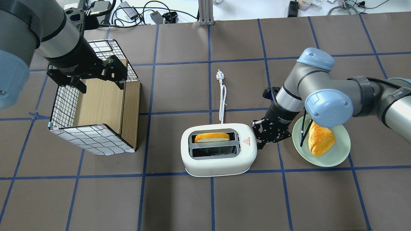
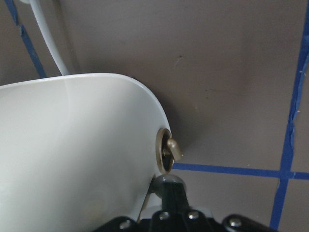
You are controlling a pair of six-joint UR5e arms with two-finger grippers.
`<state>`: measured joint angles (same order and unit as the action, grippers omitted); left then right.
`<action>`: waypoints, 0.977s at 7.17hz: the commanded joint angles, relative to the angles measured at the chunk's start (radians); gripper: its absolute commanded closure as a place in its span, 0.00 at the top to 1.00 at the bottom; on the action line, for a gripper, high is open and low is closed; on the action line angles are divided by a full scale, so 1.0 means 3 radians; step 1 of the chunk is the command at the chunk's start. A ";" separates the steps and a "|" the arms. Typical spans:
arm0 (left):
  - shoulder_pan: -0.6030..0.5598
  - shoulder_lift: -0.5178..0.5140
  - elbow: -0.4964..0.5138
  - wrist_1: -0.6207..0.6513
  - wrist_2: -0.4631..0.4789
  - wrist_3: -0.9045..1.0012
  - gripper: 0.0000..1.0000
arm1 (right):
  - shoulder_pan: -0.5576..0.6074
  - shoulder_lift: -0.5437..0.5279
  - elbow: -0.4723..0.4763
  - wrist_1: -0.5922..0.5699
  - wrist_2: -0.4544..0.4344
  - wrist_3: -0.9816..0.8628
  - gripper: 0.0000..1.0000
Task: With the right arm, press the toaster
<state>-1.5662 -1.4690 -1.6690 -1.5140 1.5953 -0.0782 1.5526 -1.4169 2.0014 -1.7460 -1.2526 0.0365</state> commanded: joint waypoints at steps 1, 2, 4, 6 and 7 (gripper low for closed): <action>0.0000 0.0003 0.0000 0.0000 0.0000 0.0000 1.00 | 0.0004 -0.0042 -0.0217 0.0067 -0.0053 0.0205 0.00; 0.0000 -0.0002 0.0000 0.0000 0.0000 0.0000 1.00 | 0.0009 -0.0098 -0.0284 0.0108 -0.0058 0.0256 0.00; 0.0000 0.0003 0.0000 0.0000 0.0000 0.0000 1.00 | 0.0010 -0.0190 -0.0361 0.0175 -0.0130 0.0257 0.00; 0.0000 0.0003 0.0000 0.0000 0.0000 0.0000 1.00 | 0.0004 -0.0298 -0.0692 0.0475 -0.0354 0.0257 0.00; 0.0000 -0.0002 0.0000 0.0000 0.0000 0.0000 1.00 | 0.0004 -0.0308 -0.0962 0.0659 -0.0477 0.0257 0.00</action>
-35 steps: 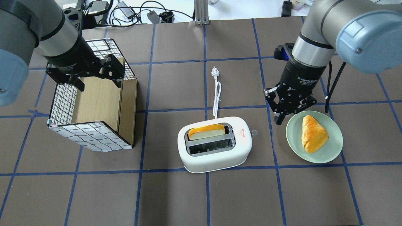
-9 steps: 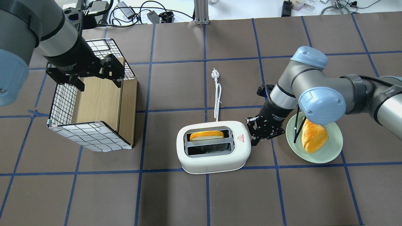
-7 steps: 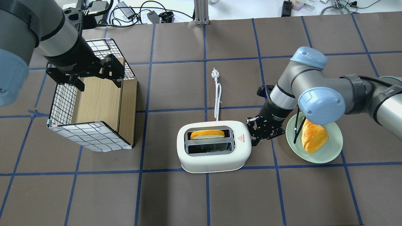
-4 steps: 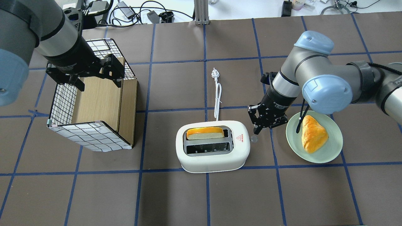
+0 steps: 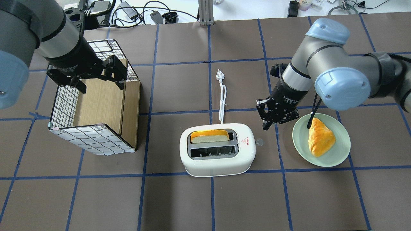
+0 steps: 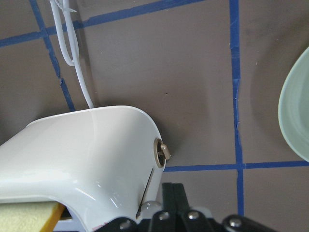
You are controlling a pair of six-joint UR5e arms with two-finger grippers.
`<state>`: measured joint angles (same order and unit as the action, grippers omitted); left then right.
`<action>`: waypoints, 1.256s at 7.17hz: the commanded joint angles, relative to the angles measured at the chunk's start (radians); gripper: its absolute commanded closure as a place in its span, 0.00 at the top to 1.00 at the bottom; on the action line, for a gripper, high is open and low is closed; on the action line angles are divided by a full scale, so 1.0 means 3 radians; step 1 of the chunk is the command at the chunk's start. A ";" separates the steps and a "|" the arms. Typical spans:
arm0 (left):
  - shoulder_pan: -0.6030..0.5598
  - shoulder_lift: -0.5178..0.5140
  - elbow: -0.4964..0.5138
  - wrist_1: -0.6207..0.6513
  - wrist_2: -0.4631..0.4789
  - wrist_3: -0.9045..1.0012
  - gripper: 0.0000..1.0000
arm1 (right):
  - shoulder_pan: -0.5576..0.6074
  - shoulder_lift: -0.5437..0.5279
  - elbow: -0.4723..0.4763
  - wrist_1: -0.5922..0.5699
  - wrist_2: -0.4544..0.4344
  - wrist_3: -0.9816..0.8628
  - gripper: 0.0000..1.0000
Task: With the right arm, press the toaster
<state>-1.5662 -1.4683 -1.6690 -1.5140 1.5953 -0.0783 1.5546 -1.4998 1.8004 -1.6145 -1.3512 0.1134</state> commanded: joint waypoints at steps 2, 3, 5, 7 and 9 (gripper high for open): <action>0.0000 0.0001 0.0000 0.0000 0.0000 0.0000 1.00 | -0.0002 -0.0027 -0.0799 0.0421 -0.0414 -0.0005 0.00; 0.0000 0.0001 0.0000 0.0000 0.0000 0.0000 1.00 | -0.0007 -0.0027 -0.0928 0.0407 -0.0435 -0.0010 0.00; 0.0000 0.0001 0.0000 0.0000 0.0000 0.0000 1.00 | -0.0023 -0.0027 -0.1000 0.0391 -0.0547 -0.0071 0.66; 0.0000 0.0001 0.0000 0.0000 0.0000 0.0000 1.00 | -0.0023 -0.0027 -0.1001 -0.0299 -0.0604 -0.0229 1.00; 0.0000 0.0001 0.0000 0.0000 0.0000 0.0000 1.00 | -0.0018 -0.0027 -0.0985 -0.0401 -0.0716 -0.0235 1.00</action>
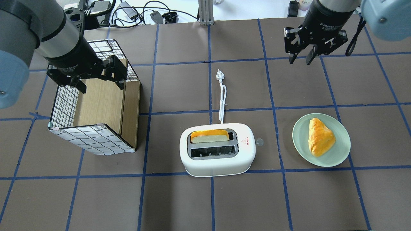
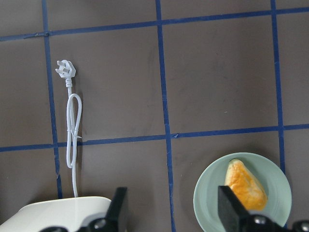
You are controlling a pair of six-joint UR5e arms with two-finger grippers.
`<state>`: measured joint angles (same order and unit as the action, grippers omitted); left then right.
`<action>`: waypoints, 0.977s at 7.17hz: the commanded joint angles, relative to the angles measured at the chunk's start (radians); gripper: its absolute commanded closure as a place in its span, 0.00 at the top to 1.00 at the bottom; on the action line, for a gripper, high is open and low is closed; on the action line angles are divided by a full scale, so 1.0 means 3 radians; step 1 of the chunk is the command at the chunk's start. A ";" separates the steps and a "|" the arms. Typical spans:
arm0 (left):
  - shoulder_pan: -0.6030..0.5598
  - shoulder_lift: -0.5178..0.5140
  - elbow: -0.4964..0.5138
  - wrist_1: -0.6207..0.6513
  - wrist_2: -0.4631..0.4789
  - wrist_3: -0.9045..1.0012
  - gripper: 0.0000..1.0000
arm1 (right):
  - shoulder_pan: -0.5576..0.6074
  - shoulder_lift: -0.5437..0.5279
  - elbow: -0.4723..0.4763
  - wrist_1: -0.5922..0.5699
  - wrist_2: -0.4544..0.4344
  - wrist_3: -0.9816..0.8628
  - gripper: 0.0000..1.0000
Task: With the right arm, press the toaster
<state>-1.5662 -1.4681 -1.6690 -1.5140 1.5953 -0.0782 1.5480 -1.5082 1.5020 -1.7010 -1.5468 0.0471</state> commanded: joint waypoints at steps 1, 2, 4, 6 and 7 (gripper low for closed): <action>0.0000 0.0000 0.0000 0.0000 0.0000 0.0000 1.00 | 0.0004 0.0001 0.0030 -0.0204 -0.0065 -0.0019 1.00; 0.0000 -0.0005 0.0000 0.0000 0.0000 0.0000 1.00 | 0.0009 0.0001 0.0045 -0.0261 -0.0070 -0.0014 1.00; 0.0000 -0.0005 0.0000 0.0000 0.0000 0.0000 1.00 | 0.0009 -0.0045 -0.0005 0.0124 -0.0080 0.0006 1.00; 0.0000 0.0000 0.0000 0.0000 0.0000 0.0000 1.00 | 0.0025 -0.0152 0.0060 0.0280 -0.0080 0.0032 1.00; 0.0000 0.0000 0.0000 0.0000 0.0000 0.0000 1.00 | -0.0006 -0.0158 0.0061 0.0493 -0.0085 -0.0049 1.00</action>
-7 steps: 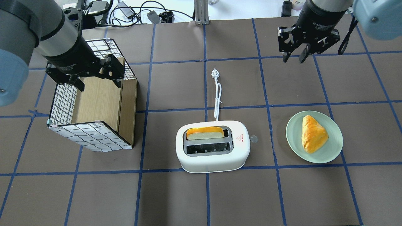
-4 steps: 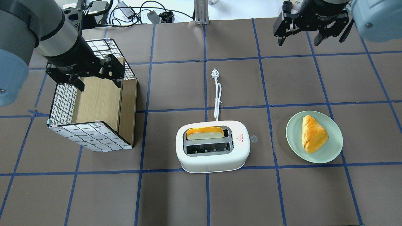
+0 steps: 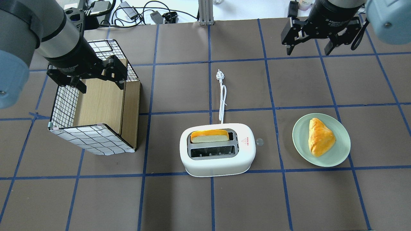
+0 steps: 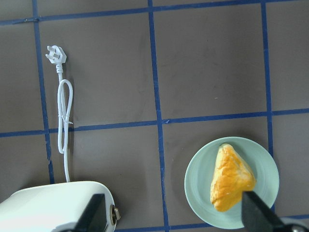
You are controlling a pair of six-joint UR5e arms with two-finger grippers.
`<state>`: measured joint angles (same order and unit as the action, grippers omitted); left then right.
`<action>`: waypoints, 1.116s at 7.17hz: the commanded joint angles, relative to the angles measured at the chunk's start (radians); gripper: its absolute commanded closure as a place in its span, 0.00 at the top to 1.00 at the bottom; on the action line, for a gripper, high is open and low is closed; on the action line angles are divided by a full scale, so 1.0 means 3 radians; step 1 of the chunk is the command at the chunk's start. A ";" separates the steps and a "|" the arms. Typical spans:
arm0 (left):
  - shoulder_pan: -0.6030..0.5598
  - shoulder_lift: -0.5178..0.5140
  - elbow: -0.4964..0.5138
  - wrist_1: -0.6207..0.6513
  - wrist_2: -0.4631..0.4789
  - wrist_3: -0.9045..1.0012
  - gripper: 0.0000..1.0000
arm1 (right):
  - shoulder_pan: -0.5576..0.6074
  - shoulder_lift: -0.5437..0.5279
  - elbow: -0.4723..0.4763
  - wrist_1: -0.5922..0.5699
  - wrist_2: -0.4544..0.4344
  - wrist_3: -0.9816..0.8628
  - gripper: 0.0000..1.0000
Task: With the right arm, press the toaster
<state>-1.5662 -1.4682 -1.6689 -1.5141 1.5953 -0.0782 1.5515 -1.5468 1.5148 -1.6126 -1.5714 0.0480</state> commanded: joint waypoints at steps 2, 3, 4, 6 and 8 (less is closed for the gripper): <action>0.0000 0.0001 0.0000 0.0000 0.0000 0.0000 1.00 | -0.0012 -0.0034 0.0023 0.0069 0.0007 -0.0242 1.00; 0.0000 0.0001 0.0000 0.0000 0.0000 0.0000 1.00 | -0.0012 -0.0034 0.0023 0.0027 0.0007 -0.0207 1.00; 0.0000 0.0001 0.0000 0.0000 0.0000 0.0000 1.00 | -0.0012 -0.0034 0.0023 0.0022 0.0002 -0.0211 1.00; 0.0000 0.0001 0.0000 0.0000 0.0000 0.0000 1.00 | 0.0018 -0.0039 0.0028 0.0068 0.0038 -0.0237 1.00; 0.0000 -0.0004 0.0000 0.0000 0.0000 0.0000 1.00 | 0.0018 -0.0039 0.0059 0.0063 0.0028 -0.0247 1.00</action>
<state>-1.5662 -1.4689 -1.6690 -1.5141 1.5953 -0.0782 1.5560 -1.5582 1.5292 -1.5943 -1.5613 -0.0237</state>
